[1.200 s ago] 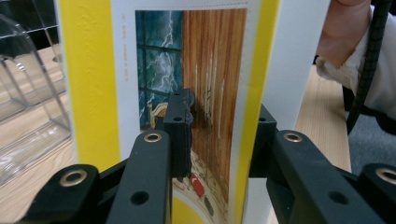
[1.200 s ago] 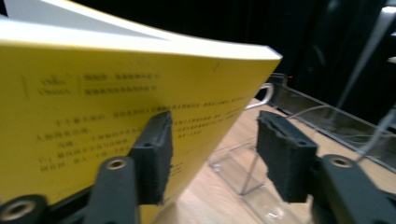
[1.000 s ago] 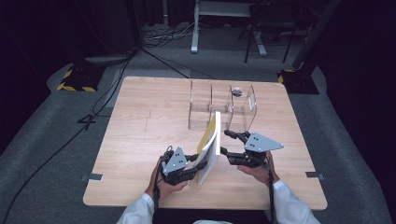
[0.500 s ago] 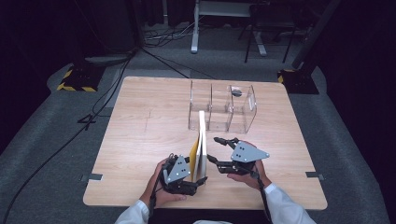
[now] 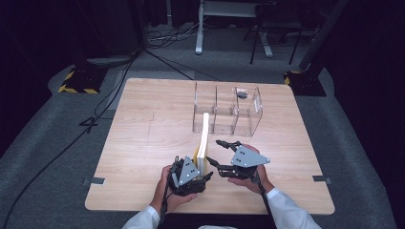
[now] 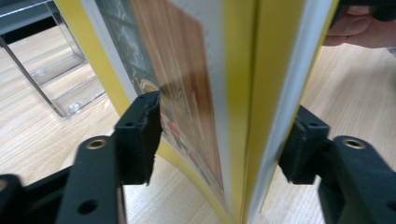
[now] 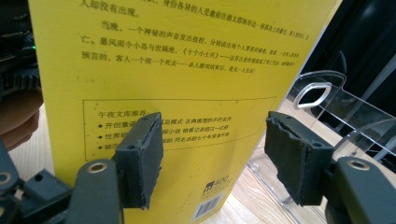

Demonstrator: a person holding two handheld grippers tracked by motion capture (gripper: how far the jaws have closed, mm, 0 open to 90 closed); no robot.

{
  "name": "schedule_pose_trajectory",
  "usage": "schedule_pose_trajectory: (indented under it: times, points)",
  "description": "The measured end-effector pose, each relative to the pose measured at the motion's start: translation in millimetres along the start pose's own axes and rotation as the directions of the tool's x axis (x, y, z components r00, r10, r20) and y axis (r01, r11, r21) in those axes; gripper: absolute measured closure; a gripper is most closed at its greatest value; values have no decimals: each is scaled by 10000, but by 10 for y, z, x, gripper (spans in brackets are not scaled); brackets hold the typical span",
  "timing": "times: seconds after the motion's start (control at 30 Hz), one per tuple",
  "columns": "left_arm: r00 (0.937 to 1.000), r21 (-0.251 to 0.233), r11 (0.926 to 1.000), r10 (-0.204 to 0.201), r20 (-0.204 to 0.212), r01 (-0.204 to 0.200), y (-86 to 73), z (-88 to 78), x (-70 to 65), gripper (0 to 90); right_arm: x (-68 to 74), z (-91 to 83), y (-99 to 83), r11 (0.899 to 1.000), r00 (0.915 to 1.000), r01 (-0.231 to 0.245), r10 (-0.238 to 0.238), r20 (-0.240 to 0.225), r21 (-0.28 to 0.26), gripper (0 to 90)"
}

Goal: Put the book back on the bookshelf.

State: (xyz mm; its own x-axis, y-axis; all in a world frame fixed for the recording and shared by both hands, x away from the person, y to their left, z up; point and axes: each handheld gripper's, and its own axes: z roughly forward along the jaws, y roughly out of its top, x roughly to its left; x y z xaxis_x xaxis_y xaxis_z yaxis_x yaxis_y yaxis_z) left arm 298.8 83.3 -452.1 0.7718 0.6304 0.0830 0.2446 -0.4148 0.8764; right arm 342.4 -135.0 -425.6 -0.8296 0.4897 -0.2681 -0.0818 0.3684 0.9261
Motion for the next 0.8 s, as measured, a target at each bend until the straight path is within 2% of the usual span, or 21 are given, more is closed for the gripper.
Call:
schedule_pose_trajectory:
  times: [0.07,0.13,0.2,0.27,0.3,0.4,0.5,0.63,0.67,0.73,0.8]
  points:
    - [10000,8,10000,8,89,-8,-7,-12,11,435,-6,-1,-2,10000,10000,-13,13,13,6,365]
    - [9998,15,10000,10,213,-11,-26,-48,32,537,-10,-3,-4,9999,9999,-97,97,88,30,364]
    - [9998,3,10000,-4,221,4,-33,-63,43,561,-7,-3,-3,10000,9999,-38,38,139,42,364]
    - [9999,35,9999,165,42,-165,-50,-105,74,637,3,1,-2,9997,9992,181,-186,347,145,363]
    - [9999,43,9999,106,1,-106,-56,-120,102,688,0,0,-7,9997,9991,176,-182,381,173,361]
    - [9987,-65,10000,18,511,-15,-89,-143,178,745,-82,-54,-25,9999,9986,-17,9,533,145,345]
    - [9968,-54,9992,393,696,-390,-91,-159,169,746,-161,-107,-42,9997,9982,-234,233,555,14,333]
    - [9905,-113,9978,669,1201,-660,-128,-222,180,747,-336,-209,-76,9972,9974,-716,719,107,-226,288]
    - [9872,-143,9971,766,1402,-753,-148,-262,186,747,-365,-224,-83,9961,9966,-828,826,-83,-289,283]
    - [9784,-221,9960,887,1866,-861,-203,-353,212,746,-415,-224,-99,9941,9911,-1058,1036,-839,-233,261]
    - [9706,-254,9951,985,2196,-953,-249,-433,250,747,-417,-195,-113,9948,9830,-1013,994,-1546,-41,256]
